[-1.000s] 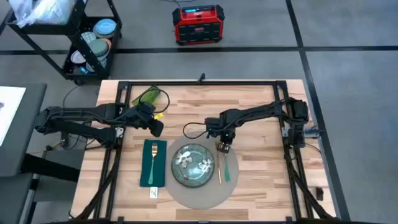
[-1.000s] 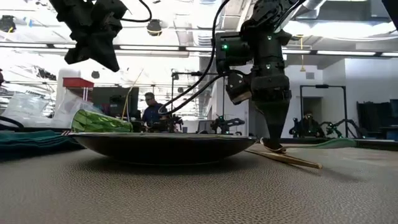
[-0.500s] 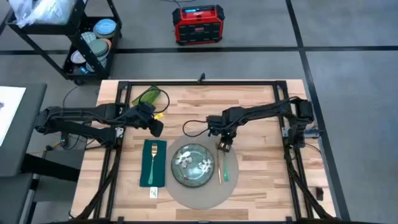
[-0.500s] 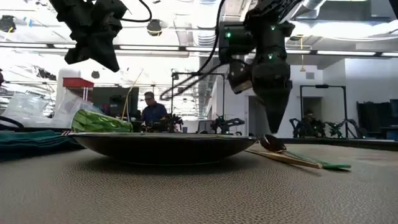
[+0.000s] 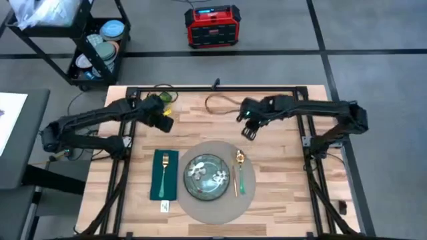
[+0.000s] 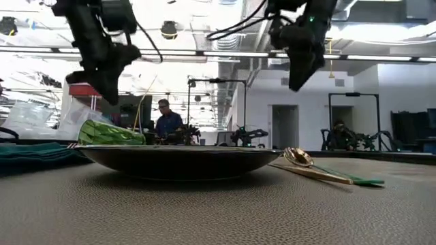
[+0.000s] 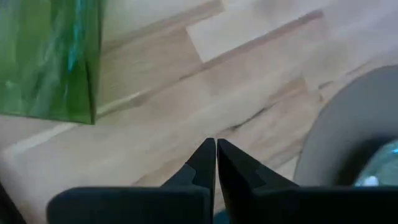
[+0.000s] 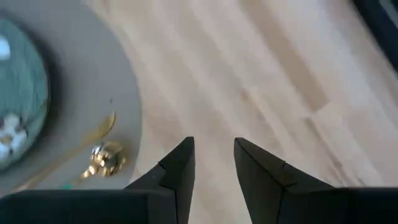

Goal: Set table place
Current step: Put the green cup to the top right of the gray tablemat

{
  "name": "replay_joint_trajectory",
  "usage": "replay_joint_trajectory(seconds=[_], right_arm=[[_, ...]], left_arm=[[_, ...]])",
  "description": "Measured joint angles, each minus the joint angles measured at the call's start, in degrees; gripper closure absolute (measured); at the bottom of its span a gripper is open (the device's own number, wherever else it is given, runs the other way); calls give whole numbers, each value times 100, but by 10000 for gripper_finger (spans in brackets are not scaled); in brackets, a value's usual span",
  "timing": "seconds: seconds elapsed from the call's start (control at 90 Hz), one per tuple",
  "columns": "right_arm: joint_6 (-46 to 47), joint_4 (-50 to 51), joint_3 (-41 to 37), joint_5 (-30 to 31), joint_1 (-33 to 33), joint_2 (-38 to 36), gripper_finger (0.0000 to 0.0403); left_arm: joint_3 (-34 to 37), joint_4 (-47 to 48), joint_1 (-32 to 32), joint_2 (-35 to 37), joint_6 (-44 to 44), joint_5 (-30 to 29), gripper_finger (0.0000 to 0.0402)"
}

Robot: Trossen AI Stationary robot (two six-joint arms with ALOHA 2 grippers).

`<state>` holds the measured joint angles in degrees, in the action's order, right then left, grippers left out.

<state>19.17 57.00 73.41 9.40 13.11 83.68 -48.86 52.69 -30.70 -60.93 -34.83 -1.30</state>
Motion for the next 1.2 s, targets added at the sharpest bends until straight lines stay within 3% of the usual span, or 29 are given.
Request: replay_joint_trajectory(seconds=[0.1,0.178,0.244,0.344,0.433,0.622,0.856,1.044,1.2], right_arm=[[30,75,0,-1,93,-162,300],[18,232,0,84,91,-213,300],[-7,430,0,228,49,-213,300],[-16,657,0,474,-69,-210,300],[-71,639,0,712,-239,-210,300],[-259,444,0,880,-391,-195,300],[-60,357,0,876,-231,-186,300],[-59,432,0,868,-203,-204,300],[-445,425,0,856,-205,-204,300]], left_arm=[[-278,133,-123,-11,8,-207,402],[-587,126,-170,124,-286,-770,402],[-732,683,-146,517,-704,-1534,402],[-694,2121,-103,1237,-2325,-2359,402],[-461,2570,-71,2176,-3923,-2770,402],[677,1418,-28,3793,-4891,-2848,402],[2674,-810,-22,4072,-5659,-2274,402],[2839,-1146,-27,4231,-6221,-3210,402],[2839,-1340,-5,4185,-5879,-3203,393]])
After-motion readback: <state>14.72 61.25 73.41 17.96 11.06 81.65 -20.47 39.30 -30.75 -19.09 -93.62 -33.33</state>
